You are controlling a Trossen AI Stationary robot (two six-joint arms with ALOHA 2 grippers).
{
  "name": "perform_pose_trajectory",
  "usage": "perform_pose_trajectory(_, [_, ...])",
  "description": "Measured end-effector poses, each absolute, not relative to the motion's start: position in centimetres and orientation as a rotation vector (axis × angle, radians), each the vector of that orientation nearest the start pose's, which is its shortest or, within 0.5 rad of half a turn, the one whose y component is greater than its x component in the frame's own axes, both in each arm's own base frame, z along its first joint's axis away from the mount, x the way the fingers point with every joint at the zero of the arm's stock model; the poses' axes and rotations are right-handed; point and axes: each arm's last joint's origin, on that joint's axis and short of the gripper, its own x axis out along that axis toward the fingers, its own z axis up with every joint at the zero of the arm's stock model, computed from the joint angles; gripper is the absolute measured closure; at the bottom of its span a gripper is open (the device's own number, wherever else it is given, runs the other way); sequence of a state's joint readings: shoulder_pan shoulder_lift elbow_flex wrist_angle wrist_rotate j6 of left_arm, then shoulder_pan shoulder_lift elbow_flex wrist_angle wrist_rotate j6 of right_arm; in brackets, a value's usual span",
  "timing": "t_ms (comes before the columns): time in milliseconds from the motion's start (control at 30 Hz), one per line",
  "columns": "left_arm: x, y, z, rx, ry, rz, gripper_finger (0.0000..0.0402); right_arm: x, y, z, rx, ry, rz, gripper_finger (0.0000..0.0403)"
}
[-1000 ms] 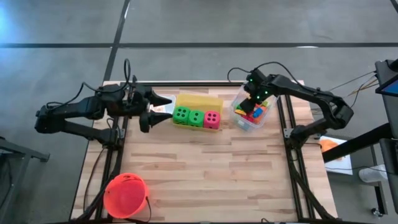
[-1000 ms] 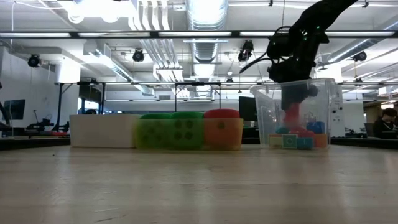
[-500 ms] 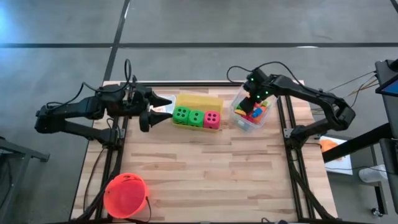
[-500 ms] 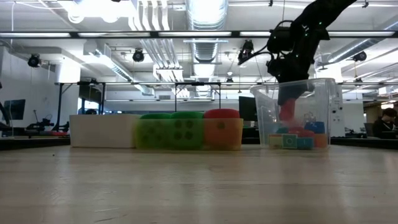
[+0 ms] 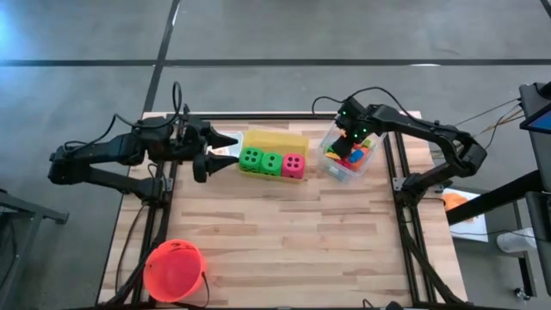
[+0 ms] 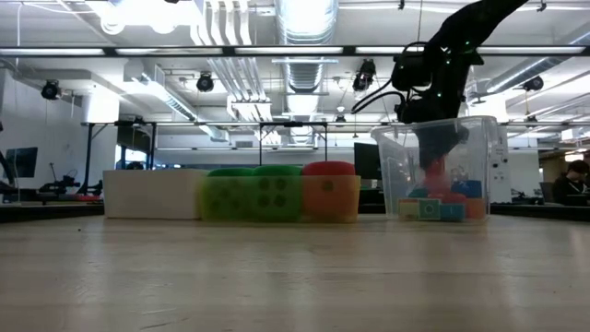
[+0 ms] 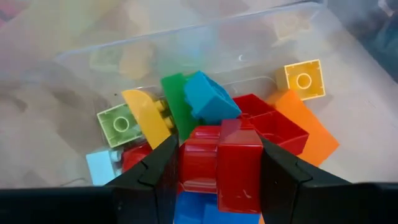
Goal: Pick & Place Toys
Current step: Put the red game piece into the transparent bin
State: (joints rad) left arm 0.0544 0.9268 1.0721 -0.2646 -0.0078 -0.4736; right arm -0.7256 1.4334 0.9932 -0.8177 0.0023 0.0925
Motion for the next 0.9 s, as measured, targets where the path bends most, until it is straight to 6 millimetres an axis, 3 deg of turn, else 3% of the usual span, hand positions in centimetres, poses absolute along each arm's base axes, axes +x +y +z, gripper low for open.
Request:
perform_pose_trajectory(433, [19.10,1.06,39.78,-0.501,0.103,0.091,0.0034,19.40,-17.36,22.05,0.511,1.189,-0.706,0.0245])
perform_pose_trajectory(900, [19.10,1.06,39.77,-0.501,0.103,0.091,0.0034,19.59,-17.20,22.35,0.555,1.172,-0.626,0.0128])
